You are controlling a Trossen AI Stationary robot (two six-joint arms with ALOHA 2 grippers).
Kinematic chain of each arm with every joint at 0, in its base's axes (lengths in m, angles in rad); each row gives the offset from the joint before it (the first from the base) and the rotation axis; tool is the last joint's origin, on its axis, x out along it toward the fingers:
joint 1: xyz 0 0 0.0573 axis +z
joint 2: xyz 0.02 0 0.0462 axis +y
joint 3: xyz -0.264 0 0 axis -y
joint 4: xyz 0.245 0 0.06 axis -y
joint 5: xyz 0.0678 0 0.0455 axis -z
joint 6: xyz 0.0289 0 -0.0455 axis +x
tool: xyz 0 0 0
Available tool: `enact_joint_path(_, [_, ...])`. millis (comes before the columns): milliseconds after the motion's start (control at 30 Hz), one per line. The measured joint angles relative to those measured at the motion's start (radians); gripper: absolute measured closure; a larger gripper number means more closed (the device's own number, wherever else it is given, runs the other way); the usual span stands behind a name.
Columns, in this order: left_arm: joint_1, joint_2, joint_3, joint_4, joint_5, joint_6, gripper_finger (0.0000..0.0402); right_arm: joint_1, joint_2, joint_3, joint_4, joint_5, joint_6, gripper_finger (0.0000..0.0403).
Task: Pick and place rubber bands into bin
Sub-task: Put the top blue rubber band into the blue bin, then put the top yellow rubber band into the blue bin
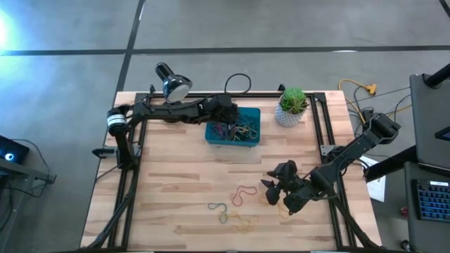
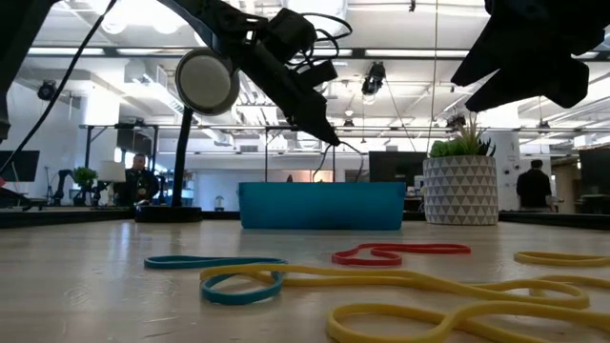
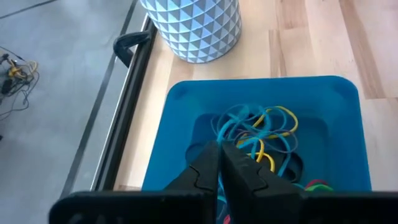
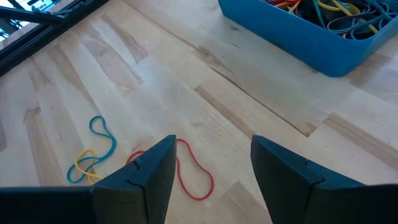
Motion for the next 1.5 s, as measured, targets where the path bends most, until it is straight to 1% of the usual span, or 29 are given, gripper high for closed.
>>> enact_joint_path(233, [0.000,0.000,0.001,-0.001,0.002,0.000,0.0401,0.000,0.000,0.000,0.000,0.000,0.000,0.0209])
enact_joint_path(367, [0.000,0.000,0.001,0.000,0.051,0.003,0.0397,0.000,0.000,0.000,-0.001,0.000,0.000,0.0209])
enact_joint_path(467, [0.000,0.000,0.001,-0.001,0.065,0.003,0.0378,0.000,0.000,0.000,-0.001,0.000,0.000,0.0209])
enact_joint_path(633, [-0.001,0.000,0.001,-0.002,0.066,0.001,0.0334,0.000,0.000,0.000,-0.001,0.000,-0.001,0.0209])
enact_joint_path(733, [-0.004,0.000,0.004,-0.018,0.066,-0.054,0.0315,0.001,0.000,0.000,0.000,-0.001,-0.001,0.0209])
enact_joint_path(800, [-0.007,-0.004,0.009,-0.057,0.098,-0.096,0.0308,0.001,0.000,0.000,0.002,-0.005,-0.001,0.0209])
enact_joint_path(833, [-0.009,-0.011,0.009,-0.087,0.137,-0.104,0.0307,0.001,0.000,0.000,0.004,-0.013,-0.001,0.0209])
enact_joint_path(933, [-0.019,-0.031,0.008,-0.168,0.293,-0.129,0.0306,0.001,0.000,0.000,0.014,-0.095,-0.025,0.0209])
enact_joint_path(1033, [-0.034,-0.049,0.004,-0.269,0.457,-0.154,0.0306,0.004,0.000,0.000,0.023,-0.247,-0.068,0.0209])
enact_joint_path(1100, [-0.052,-0.062,0.000,-0.346,0.529,-0.156,0.0306,0.015,0.000,-0.001,0.019,-0.350,-0.082,0.0209])
enact_joint_path(1167, [-0.077,-0.072,0.000,-0.397,0.553,-0.156,0.0306,0.034,0.000,-0.003,0.012,-0.426,-0.084,0.0209])
enact_joint_path(1267, [-0.114,-0.085,-0.002,-0.454,0.557,-0.155,0.0306,0.068,0.000,-0.014,0.009,-0.476,-0.072,0.0209])
enact_joint_path(1367, [-0.154,-0.093,-0.004,-0.481,0.557,-0.158,0.0307,0.095,-0.001,-0.035,0.000,-0.479,-0.050,0.0209])
enact_joint_path(1500, [-0.209,-0.101,-0.004,-0.475,0.558,-0.218,0.0307,0.105,0.020,-0.071,-0.003,-0.475,-0.051,0.0209])
